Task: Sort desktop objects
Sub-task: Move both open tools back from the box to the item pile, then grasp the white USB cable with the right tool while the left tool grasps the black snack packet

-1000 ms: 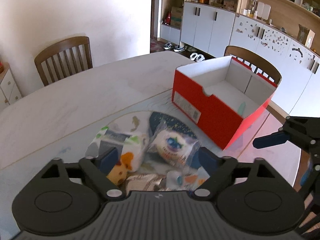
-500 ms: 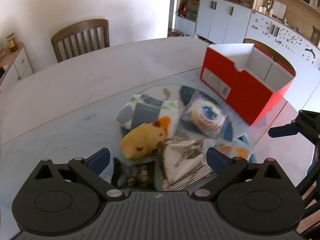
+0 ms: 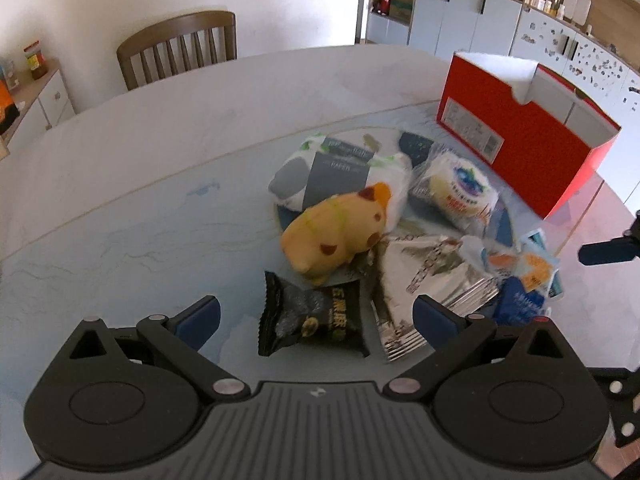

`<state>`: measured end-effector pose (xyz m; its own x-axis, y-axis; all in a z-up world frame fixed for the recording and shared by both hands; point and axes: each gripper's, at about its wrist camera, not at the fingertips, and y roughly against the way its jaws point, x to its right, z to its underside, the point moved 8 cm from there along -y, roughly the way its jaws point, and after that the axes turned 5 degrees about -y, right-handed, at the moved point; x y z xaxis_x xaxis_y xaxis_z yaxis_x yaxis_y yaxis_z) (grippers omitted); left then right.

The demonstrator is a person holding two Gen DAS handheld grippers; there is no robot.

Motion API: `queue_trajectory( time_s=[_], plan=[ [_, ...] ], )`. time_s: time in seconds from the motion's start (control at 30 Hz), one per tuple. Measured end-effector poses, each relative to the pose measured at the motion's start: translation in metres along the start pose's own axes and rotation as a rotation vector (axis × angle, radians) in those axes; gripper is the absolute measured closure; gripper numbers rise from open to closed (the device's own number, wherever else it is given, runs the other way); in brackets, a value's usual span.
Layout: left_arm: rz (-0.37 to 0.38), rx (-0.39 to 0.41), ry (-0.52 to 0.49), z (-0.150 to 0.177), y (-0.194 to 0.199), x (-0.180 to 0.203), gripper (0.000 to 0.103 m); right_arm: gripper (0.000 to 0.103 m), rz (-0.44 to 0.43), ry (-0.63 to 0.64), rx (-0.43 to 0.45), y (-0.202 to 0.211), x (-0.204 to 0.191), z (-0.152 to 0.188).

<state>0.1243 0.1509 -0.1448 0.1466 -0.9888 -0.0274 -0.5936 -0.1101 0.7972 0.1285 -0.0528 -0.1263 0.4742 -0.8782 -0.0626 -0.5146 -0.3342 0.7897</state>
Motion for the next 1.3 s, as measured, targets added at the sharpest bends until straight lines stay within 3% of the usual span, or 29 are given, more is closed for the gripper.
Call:
queue_trajectory(
  time_s=[0.27,0.67,0.97,1.3],
  plan=[
    [-0.014,-0.014,-0.015,0.01,-0.022,-0.007,0.0,0.0,0.0,-0.024,-0.036,-0.011,-0.009,0.016],
    [0.019,0.021,-0.036,0.012,-0.03,-0.011,0.0,0.001,0.026,-0.057,-0.054,-0.028,-0.013,0.024],
    [0.036,0.004,-0.052,0.015,-0.039,-0.011,0.001,0.005,0.037,-0.097,-0.061,-0.036,-0.005,0.026],
    [0.074,0.009,-0.051,0.015,-0.039,-0.008,0.016,0.006,0.032,-0.109,-0.059,-0.037,-0.004,0.027]
  ],
)
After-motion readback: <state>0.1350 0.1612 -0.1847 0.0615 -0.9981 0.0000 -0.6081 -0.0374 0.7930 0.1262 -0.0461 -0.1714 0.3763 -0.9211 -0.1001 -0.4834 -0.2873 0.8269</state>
